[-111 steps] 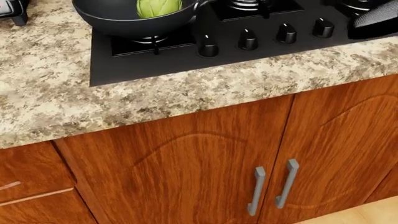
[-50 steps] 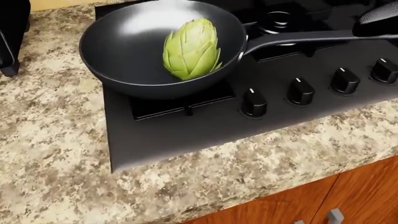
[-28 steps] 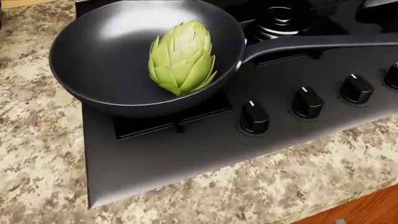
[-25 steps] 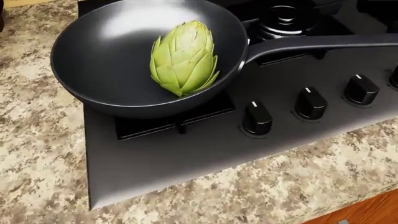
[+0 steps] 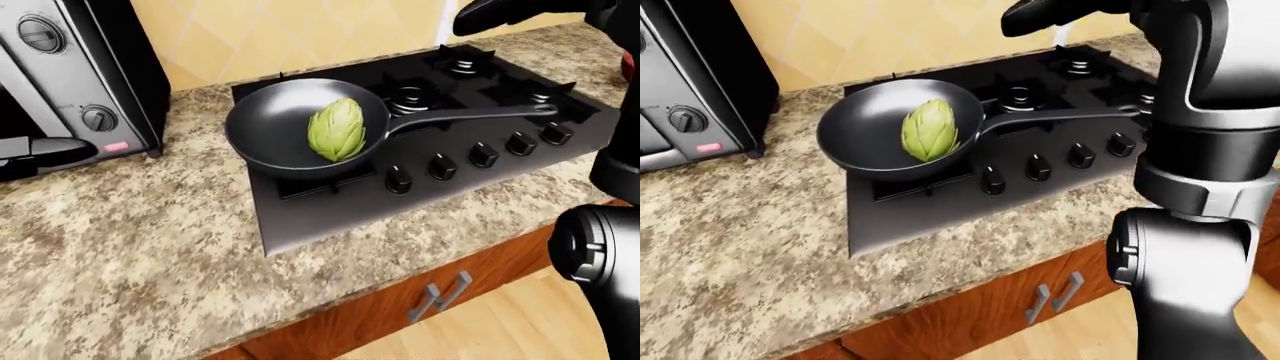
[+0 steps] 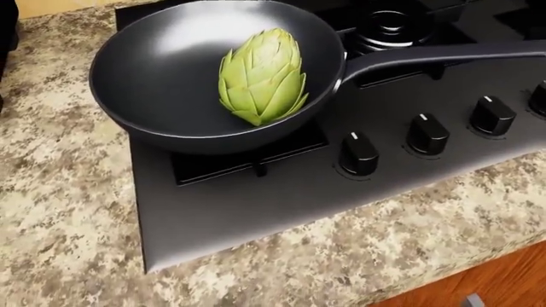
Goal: Pick the artichoke from the pan and place it in the bowl.
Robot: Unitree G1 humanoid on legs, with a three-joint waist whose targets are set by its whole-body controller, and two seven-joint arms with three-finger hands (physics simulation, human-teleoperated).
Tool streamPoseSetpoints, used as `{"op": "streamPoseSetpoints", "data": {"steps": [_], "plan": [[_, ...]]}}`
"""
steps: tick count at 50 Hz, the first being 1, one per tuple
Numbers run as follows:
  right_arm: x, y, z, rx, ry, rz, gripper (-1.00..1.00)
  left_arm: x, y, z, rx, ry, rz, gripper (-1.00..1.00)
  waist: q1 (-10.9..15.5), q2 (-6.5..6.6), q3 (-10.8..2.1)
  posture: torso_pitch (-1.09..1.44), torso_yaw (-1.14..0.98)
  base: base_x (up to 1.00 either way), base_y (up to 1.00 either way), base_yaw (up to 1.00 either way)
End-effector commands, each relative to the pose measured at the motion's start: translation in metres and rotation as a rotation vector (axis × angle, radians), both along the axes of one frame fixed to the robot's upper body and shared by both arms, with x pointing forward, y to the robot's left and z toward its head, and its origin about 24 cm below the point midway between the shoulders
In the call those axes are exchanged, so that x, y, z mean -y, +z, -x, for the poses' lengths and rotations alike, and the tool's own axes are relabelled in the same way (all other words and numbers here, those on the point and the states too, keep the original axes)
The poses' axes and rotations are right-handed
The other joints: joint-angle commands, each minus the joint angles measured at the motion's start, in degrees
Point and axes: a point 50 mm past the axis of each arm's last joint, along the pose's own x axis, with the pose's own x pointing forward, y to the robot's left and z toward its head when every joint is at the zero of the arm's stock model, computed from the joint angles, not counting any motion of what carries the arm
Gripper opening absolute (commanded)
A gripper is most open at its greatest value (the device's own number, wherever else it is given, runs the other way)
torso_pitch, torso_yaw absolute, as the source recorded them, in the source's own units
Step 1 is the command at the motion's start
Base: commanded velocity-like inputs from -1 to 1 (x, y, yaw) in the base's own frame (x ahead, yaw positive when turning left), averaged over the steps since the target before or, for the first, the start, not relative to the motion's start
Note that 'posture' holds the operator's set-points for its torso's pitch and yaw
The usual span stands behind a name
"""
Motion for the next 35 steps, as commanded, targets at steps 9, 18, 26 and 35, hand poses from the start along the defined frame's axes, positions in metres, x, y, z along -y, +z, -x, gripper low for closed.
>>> {"op": "streamPoseSetpoints", "data": {"steps": [9,18,26,35], "plan": [[-0.017,0.018,-0.011,-0.099,-0.017,0.093,1.00,0.002,0.013,0.009,0.070,0.011,-0.038,1.00,-0.02,0.94,-1.35,0.00,0.00,0.00,0.00,0.00],[-0.042,0.018,-0.019,-0.204,-0.006,0.154,1.00,0.000,0.012,0.009,0.063,0.010,-0.033,1.00,-0.15,2.00,-1.40,0.00,0.00,0.00,0.00,0.00],[-0.063,0.024,-0.012,-0.247,0.007,0.214,1.00,-0.001,0.011,0.009,0.060,0.013,-0.032,1.00,-0.35,2.50,-1.47,0.00,0.00,0.00,0.00,0.00],[-0.083,0.012,-0.006,-0.262,0.031,0.337,1.00,-0.001,0.010,0.009,0.057,0.012,-0.031,1.00,-0.63,2.75,-1.39,0.00,0.00,0.00,0.00,0.00]]}}
